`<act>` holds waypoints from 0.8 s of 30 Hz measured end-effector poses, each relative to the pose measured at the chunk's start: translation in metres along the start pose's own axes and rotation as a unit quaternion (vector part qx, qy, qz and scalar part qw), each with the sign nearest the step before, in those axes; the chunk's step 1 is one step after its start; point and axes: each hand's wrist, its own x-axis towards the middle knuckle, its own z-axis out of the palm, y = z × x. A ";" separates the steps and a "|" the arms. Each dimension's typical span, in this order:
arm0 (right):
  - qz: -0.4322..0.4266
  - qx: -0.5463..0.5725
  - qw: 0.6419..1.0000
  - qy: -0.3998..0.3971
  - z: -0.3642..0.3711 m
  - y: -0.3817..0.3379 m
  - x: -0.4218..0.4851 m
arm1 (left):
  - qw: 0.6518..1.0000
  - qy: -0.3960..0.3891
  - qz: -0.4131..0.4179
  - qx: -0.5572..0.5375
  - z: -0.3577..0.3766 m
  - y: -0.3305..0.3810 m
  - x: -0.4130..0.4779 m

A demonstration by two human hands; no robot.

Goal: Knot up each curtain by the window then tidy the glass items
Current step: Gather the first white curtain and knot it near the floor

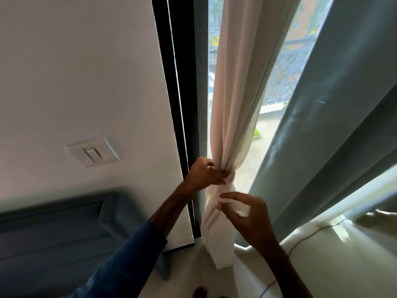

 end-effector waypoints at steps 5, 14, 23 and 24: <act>0.068 0.156 0.984 0.052 -0.010 -0.032 0.034 | 1.000 0.025 0.007 0.002 0.001 -0.005 0.003; -0.088 -0.254 0.963 -0.013 -0.013 -0.038 0.058 | 0.999 -0.008 0.006 -0.039 0.009 -0.004 -0.001; 0.070 -0.546 0.810 -0.200 -0.015 -0.052 0.069 | 0.985 0.069 0.045 0.150 0.024 -0.015 -0.007; 0.076 -0.555 0.799 -0.219 -0.016 -0.050 0.073 | 0.982 0.067 0.046 0.172 0.028 -0.015 -0.009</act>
